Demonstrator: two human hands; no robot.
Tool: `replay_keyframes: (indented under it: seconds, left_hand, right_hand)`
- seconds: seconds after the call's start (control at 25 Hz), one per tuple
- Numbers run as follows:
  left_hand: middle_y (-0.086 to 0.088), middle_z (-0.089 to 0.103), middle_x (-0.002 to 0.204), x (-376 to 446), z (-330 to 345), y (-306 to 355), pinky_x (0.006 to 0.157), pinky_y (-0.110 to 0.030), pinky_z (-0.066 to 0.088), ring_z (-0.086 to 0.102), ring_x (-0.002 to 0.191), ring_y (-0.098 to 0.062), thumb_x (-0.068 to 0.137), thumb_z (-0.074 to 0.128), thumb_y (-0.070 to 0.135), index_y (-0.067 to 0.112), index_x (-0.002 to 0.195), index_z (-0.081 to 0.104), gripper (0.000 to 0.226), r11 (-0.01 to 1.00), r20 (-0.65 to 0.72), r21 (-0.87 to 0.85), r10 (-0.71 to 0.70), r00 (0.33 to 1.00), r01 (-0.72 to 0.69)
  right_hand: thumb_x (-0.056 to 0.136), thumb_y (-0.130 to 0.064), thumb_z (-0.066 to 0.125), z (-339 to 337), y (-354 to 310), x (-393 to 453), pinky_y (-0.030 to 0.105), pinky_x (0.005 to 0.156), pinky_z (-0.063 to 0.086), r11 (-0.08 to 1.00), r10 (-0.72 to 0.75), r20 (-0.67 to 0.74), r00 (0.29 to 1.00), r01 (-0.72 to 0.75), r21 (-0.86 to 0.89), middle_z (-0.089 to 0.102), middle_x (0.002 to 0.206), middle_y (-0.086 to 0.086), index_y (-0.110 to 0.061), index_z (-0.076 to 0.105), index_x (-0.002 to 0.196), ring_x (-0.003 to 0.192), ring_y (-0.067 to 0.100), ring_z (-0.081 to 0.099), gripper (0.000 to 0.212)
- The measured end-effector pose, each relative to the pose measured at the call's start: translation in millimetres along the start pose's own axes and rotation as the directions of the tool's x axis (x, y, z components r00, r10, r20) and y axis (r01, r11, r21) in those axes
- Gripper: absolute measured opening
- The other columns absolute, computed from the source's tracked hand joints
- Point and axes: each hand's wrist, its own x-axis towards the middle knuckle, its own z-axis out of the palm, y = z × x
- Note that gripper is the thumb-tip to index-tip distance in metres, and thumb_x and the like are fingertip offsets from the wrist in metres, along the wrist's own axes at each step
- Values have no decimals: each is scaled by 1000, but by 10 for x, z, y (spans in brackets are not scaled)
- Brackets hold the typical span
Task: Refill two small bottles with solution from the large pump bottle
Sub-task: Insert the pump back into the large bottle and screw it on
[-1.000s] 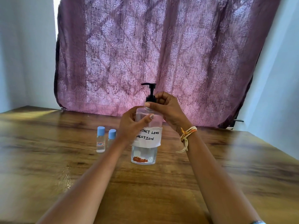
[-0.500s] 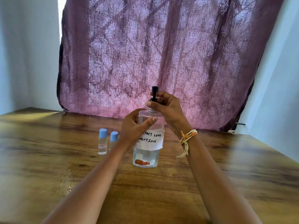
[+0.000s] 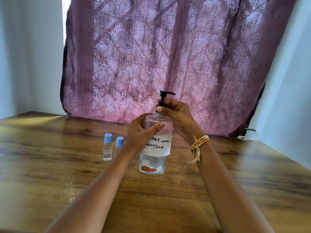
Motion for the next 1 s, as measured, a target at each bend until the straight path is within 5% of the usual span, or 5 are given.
replay_keyframes:
  seconds: [0.16, 0.36, 0.76, 1.0]
  left_hand:
    - [10, 76, 80, -3, -3, 14, 66, -22, 54, 72, 78, -8, 66, 76, 50, 35, 86, 71, 26, 1000, -9, 13, -11, 1000, 11]
    - [7, 75, 74, -2, 0, 9, 59, -21, 54, 71, 68, -8, 66, 79, 43, 26, 89, 70, 29, 1000, -11, 0, -15, 1000, 15]
    - [5, 75, 74, -1, -6, 2, 61, -23, 55, 71, 71, -10, 68, 80, 38, 20, 90, 71, 30, 999, -4, -31, -34, 999, 34]
    - [6, 74, 73, 6, -3, -1, 61, -22, 53, 70, 71, -9, 69, 79, 34, 14, 93, 70, 32, 999, -3, -12, -30, 1000, 30]
  right_hand:
    - [74, -3, 78, 83, 53, 7, 31, 72, 56, 993, -19, -43, 999, 14, -118, 69, 76, 1, -11, 65, 89, 74, 19, 65, 21]
    - [90, -2, 51, -61, 67, -11, 48, 93, 52, 985, 64, 155, 986, -88, 149, 66, 114, 19, 5, 57, 121, 103, 33, 64, 32]
    - [76, 6, 68, -22, 89, 22, 27, 70, 58, 996, -10, 49, 999, 5, 94, 75, 81, 1, -4, 69, 98, 75, 14, 69, 24]
    - [85, -3, 56, -39, 25, -17, 35, 84, 58, 986, 73, 146, 987, -93, 135, 70, 103, 11, 1, 60, 118, 94, 24, 67, 33]
